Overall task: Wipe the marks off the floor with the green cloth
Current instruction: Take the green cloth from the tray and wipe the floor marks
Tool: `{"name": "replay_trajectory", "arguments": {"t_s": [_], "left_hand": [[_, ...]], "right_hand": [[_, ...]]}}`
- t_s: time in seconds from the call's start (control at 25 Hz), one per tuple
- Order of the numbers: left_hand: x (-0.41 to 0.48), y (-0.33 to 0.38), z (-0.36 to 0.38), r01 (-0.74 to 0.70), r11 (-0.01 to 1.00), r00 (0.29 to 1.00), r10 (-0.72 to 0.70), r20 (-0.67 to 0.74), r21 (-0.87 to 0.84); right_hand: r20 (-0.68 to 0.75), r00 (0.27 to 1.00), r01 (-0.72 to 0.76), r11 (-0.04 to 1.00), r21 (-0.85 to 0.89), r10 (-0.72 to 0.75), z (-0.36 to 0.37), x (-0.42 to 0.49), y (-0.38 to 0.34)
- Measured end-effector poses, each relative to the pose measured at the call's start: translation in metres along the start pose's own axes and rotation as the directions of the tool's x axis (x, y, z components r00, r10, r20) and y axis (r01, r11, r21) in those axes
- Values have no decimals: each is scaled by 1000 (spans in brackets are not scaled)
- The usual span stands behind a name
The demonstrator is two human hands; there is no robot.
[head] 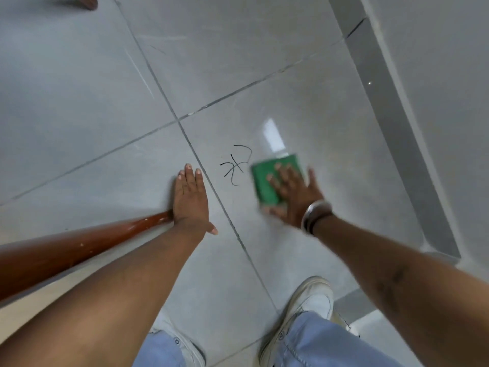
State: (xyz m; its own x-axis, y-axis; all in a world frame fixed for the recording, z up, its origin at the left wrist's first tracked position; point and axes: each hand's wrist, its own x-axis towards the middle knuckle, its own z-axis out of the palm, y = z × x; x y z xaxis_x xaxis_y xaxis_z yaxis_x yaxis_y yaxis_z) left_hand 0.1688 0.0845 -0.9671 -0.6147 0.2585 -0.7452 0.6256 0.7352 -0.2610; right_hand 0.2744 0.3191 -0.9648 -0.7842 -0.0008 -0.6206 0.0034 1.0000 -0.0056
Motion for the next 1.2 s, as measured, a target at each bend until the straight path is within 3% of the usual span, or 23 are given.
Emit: {"name": "replay_trajectory", "arguments": {"t_s": [0.08, 0.2, 0.28, 0.4, 0.52, 0.64, 0.72, 0.84, 0.92, 1.08, 1.2], "left_hand": [[0, -1, 0, 1, 1000, 1000, -1, 2, -21], [0, 0, 0, 5, 1000, 1000, -4, 18, -23], [0, -2, -1, -2, 999, 1000, 3, 6, -40], [-1, -6, -1, -16, 998, 1000, 16, 1, -64], [-1, -6, 0, -6, 1000, 1000, 6, 2, -30], [2, -2, 2, -21, 999, 1000, 22, -20, 43], [1, -3, 3, -17, 999, 999, 18, -29, 43], [5, -4, 7, -20, 1000, 999, 20, -42, 11], [5, -5, 9, -23, 1000, 998, 23, -51, -6], [3, -8, 8, -22, 999, 998, 21, -57, -29], [4, -6, 4, -2, 1000, 1000, 2, -21, 0]], "right_hand": [[17, 952, -306, 947, 100, 306, -29, 45, 42], [78, 911, -412, 889, 198, 405, -48, 79, 38], [27, 956, -294, 939, 177, 294, -37, 62, 0], [69, 998, -13, 984, 177, 1, 7, -17, -77], [122, 955, 254, 957, 144, -272, 34, -66, -111], [23, 874, 486, 874, 12, -486, 21, -37, -70], [-40, 906, 420, 907, -26, -420, -9, 12, -35], [-62, 998, 14, 998, 57, -10, -64, 102, 3], [-18, 997, -71, 994, 79, 72, -86, 126, -2], [111, 967, 239, 968, -71, -231, -42, 50, -58], [229, 867, 476, 871, -118, -443, -3, -13, -51]]}}
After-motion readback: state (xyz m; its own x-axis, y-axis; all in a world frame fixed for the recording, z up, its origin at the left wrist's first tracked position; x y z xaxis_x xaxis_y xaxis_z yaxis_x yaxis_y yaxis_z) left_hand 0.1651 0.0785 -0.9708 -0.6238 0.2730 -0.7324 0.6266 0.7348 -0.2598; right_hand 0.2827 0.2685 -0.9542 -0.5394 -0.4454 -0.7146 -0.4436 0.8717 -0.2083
